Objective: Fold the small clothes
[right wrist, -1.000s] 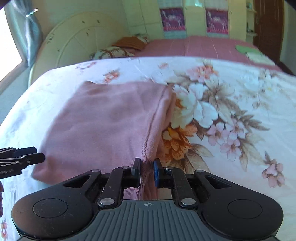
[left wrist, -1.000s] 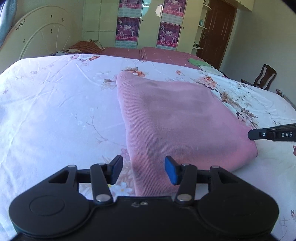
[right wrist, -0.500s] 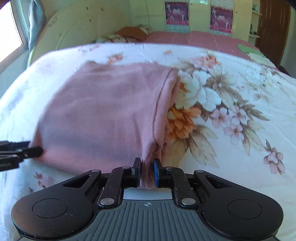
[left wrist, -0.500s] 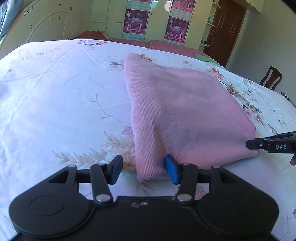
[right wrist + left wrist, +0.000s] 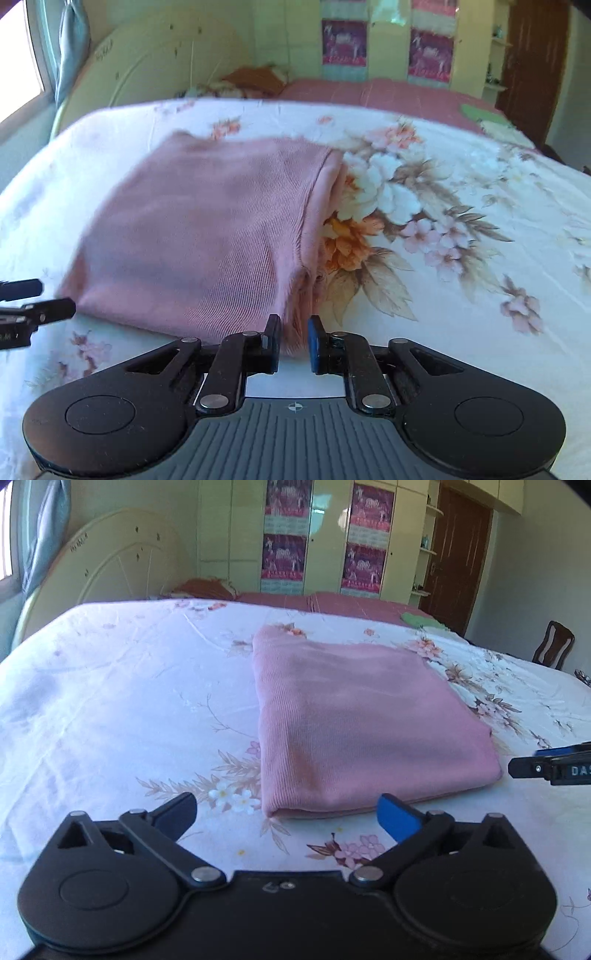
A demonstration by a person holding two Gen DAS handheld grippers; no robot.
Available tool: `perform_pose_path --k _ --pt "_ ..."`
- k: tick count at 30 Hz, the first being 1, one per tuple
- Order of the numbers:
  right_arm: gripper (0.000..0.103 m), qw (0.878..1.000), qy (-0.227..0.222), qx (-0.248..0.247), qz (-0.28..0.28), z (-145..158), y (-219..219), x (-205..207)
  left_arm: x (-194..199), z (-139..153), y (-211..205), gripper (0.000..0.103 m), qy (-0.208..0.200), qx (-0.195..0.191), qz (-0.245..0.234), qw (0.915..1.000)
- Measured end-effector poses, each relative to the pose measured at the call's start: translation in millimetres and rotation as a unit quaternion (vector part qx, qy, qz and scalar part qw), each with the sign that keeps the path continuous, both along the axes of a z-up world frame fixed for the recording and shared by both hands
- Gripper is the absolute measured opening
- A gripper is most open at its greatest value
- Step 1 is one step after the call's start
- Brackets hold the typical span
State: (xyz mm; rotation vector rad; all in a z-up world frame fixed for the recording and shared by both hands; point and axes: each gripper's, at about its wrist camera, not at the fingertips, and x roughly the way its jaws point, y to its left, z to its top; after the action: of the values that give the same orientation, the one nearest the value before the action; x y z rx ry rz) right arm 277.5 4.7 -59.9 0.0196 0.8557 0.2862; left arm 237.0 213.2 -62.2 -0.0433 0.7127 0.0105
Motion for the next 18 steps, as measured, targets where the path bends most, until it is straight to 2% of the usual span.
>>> perform_pose_path --k 2,3,7,12,16,18 --pt "0.091 0.999 -0.042 0.004 -0.02 11 -9 -31 -23 7 -9 0.102 0.001 0.005 0.002 1.0" --pt "0.092 0.997 -0.065 0.017 -0.023 17 -16 -51 -37 12 -14 0.102 -0.005 0.0 0.003 1.0" --pt "0.092 0.996 -0.07 0.037 -0.042 37 -35 -116 -94 37 -29 0.102 -0.025 -0.027 0.005 0.9993" --pt "0.092 0.994 -0.087 0.049 -0.051 73 -48 -197 -156 72 -56 0.103 -0.05 -0.006 -0.024 0.9984" --pt "0.092 0.991 -0.108 0.058 -0.055 104 -50 -251 -199 96 -68 0.102 -0.072 -0.006 -0.03 0.997" --pt "0.103 0.99 -0.117 0.058 -0.059 116 -48 -271 -217 106 -71 0.102 -0.082 -0.005 -0.03 0.9962"
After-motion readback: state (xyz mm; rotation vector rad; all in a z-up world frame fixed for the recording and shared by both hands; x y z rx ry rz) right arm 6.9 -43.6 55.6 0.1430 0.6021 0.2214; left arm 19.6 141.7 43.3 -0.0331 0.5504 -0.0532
